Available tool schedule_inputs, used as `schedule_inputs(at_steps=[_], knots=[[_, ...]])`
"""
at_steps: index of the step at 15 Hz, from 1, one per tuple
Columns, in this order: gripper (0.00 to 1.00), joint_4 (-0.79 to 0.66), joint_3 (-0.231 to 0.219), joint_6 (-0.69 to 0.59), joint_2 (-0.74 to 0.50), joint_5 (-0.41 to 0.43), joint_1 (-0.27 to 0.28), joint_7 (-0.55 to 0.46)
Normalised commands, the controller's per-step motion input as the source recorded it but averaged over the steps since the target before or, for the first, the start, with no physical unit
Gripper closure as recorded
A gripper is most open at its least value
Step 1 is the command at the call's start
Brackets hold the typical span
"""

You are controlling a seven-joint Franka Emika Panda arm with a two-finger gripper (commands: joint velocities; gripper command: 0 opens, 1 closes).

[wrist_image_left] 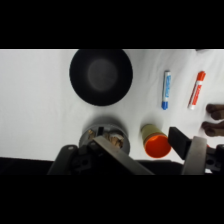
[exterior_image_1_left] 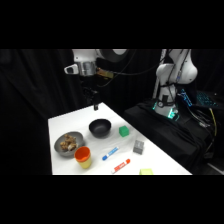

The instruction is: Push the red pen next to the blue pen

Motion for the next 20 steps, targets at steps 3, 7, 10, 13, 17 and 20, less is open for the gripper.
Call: schedule_inputs(at_steps=[3,7,10,13,17,20], knots=[[0.00,0.02,0.029,0.01,0.01,0.001,-0.022,0.02],[0.00,0.04,0.056,0.04,0.05,-0.006,0.021,0.10],[0.00,0.03,0.090,0.11,0.06,-0.033,0.097,0.21],[0.00,0.03,0.092,0.20,0.12,-0.122,0.151,0.29],[0.00,0.08,0.079,0.18,0.17,-0.132,0.161,0.28],[0.00,0.17,0.066,0.13,0.21,-0.125,0.160,0.27]])
